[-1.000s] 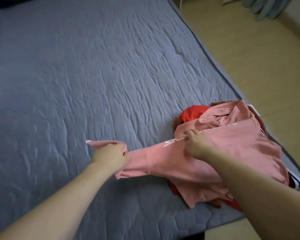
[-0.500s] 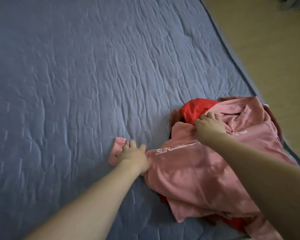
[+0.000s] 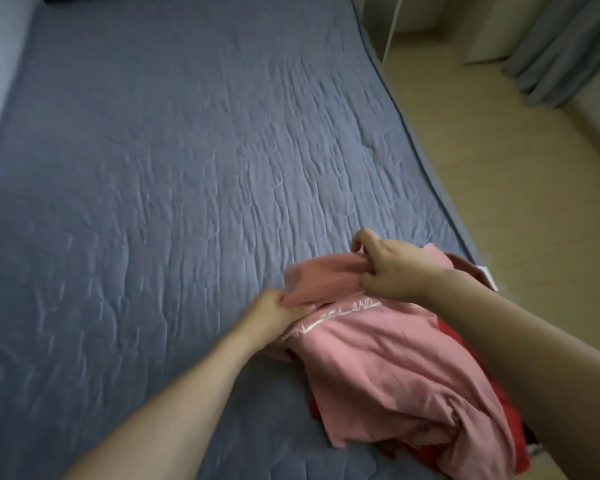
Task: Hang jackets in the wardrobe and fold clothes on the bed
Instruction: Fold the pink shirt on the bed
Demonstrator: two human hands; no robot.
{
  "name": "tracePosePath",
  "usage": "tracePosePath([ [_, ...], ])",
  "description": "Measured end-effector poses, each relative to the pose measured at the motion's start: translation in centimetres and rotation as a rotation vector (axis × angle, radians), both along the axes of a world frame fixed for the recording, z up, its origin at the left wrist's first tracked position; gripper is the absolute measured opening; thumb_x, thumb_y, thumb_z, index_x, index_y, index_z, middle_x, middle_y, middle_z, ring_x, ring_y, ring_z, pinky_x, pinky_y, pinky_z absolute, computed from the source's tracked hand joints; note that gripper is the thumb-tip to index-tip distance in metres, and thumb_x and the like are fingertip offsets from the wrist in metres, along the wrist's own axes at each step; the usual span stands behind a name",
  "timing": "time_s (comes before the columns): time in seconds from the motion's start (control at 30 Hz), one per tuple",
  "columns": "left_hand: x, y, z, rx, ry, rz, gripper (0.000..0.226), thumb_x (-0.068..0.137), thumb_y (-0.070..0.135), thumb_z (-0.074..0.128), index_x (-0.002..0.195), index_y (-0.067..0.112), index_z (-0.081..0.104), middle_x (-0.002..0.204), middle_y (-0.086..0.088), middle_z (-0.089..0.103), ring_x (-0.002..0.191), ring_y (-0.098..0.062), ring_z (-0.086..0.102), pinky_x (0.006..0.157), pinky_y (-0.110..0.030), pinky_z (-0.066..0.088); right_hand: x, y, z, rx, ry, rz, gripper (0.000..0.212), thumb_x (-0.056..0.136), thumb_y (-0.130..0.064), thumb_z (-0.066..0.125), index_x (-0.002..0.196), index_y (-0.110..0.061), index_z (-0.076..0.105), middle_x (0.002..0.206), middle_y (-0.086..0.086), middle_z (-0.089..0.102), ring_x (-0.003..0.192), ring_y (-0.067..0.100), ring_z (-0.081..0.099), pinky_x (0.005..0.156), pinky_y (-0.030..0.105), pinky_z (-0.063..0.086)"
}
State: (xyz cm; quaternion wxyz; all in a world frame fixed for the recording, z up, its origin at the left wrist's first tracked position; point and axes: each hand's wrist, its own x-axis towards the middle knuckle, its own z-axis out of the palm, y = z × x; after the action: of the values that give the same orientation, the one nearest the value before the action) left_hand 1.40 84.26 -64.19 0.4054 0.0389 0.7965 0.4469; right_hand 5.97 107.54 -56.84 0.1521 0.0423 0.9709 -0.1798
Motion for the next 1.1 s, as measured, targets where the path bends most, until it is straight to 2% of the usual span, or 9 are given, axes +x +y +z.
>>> tracePosePath([
  [0.1, -1.7, -3.8, 10.0, 0.055, 0.042, 0.087, 0.056, 0.050, 0.046, 0.071, 0.083, 0.001, 0.069, 0.068, -0.004, 0.061, 0.064, -0.015, 0.053, 0.059, -0.028, 0.039, -2.1, -3.6, 8.8, 0.013, 0.047, 0.037, 0.031, 0.080, -0.023, 0.055, 0.111, -0.020, 0.049, 0.108, 0.004, 0.063, 0.101, 0.030, 0.058, 0.070, 0.031, 0.035],
  [0.27, -2.4, -12.9, 26.8, 0.139, 0.188, 0.115, 0.052, 0.063, 0.032, 0.064, 0.092, -0.012, 0.064, 0.075, -0.010, 0.054, 0.070, -0.019, 0.047, 0.065, -0.035, 0.034, -4.9, -12.1, 24.7, -0.037, 0.345, 0.018, 0.018, 0.069, 0.000, 0.051, 0.081, -0.013, 0.048, 0.087, 0.007, 0.051, 0.090, 0.034, 0.053, 0.071, 0.039, 0.043],
  [0.47, -1.2, -26.5, 44.2, 0.262, 0.048, 0.091, 0.047, 0.062, 0.066, 0.068, 0.091, 0.030, 0.073, 0.081, -0.007, 0.069, 0.068, -0.020, 0.058, 0.057, -0.029, 0.038, -7.2, -24.2, 40.9, 0.184, 0.591, 0.032, 0.011, 0.083, -0.014, 0.052, 0.088, -0.016, 0.062, 0.097, 0.006, 0.047, 0.098, 0.031, 0.045, 0.075, 0.036, 0.042],
  [0.57, -0.1, -31.9, 49.1, 0.243, 0.094, 0.040, 0.033, 0.070, 0.054, 0.069, 0.102, 0.059, 0.063, 0.094, -0.001, 0.074, 0.082, -0.016, 0.064, 0.071, -0.035, 0.045, -7.9, -30.6, 47.0, 0.370, 0.583, 0.024, 0.010, 0.089, -0.025, 0.049, 0.087, -0.020, 0.057, 0.091, 0.003, 0.055, 0.089, 0.027, 0.054, 0.064, 0.034, 0.041],
  [0.67, 0.9, -35.2, 51.2, 0.186, 0.208, -0.021, 0.022, 0.087, 0.038, 0.058, 0.101, 0.055, 0.062, 0.104, 0.001, 0.070, 0.082, -0.014, 0.066, 0.072, -0.040, 0.052, -8.6, -36.4, 51.0, 0.390, 0.562, 0.026, 0.015, 0.091, -0.017, 0.044, 0.086, -0.025, 0.055, 0.077, -0.001, 0.061, 0.066, 0.021, 0.059, 0.053, 0.029, 0.041],
  [0.8, 1.4, -38.2, 51.1, 0.048, 0.428, -0.122, 0.016, 0.088, 0.045, 0.054, 0.102, 0.047, 0.061, 0.102, 0.007, 0.062, 0.082, -0.009, 0.062, 0.070, -0.025, 0.052, -9.5, -43.1, 53.2, -0.219, 0.464, 0.008, 0.039, 0.082, 0.003, 0.031, 0.085, -0.020, 0.062, 0.069, 0.006, 0.068, 0.058, 0.024, 0.067, 0.054, 0.035, 0.057],
  [0.9, 0.8, -41.9, 50.3, -0.156, 0.595, -0.192, 0.024, 0.086, 0.045, 0.051, 0.102, 0.030, 0.060, 0.108, 0.004, 0.060, 0.101, -0.015, 0.058, 0.094, -0.035, 0.048, -10.2, -46.6, 53.1, -0.662, 0.379, 0.015, 0.032, 0.087, 0.004, 0.034, 0.090, -0.008, 0.064, 0.075, 0.009, 0.071, 0.070, 0.025, 0.071, 0.062, 0.036, 0.060],
  [1.03, -1.3, -48.5, 51.4, -0.103, 0.724, 0.332, 0.024, 0.082, 0.040, 0.060, 0.098, 0.022, 0.057, 0.101, 0.003, 0.064, 0.089, -0.014, 0.061, 0.086, -0.037, 0.052, -10.7, -50.1, 52.9, -1.049, 0.301, 0.014, 0.026, 0.092, -0.012, 0.043, 0.088, -0.009, 0.068, 0.085, 0.011, 0.074, 0.078, 0.025, 0.072, 0.064, 0.034, 0.057],
  [1.1, -2.5, -50.6, 52.9, 0.015, 0.695, 0.608, 0.048, 0.079, 0.049, 0.067, 0.114, 0.023, 0.045, 0.113, 0.002, 0.055, 0.097, -0.016, 0.059, 0.085, -0.036, 0.050, -11.1, -51.7, 53.3, -1.177, 0.331, -0.052, 0.032, 0.089, -0.017, 0.047, 0.072, -0.015, 0.074, 0.077, 0.009, 0.074, 0.070, 0.021, 0.070, 0.061, 0.032, 0.055],
])
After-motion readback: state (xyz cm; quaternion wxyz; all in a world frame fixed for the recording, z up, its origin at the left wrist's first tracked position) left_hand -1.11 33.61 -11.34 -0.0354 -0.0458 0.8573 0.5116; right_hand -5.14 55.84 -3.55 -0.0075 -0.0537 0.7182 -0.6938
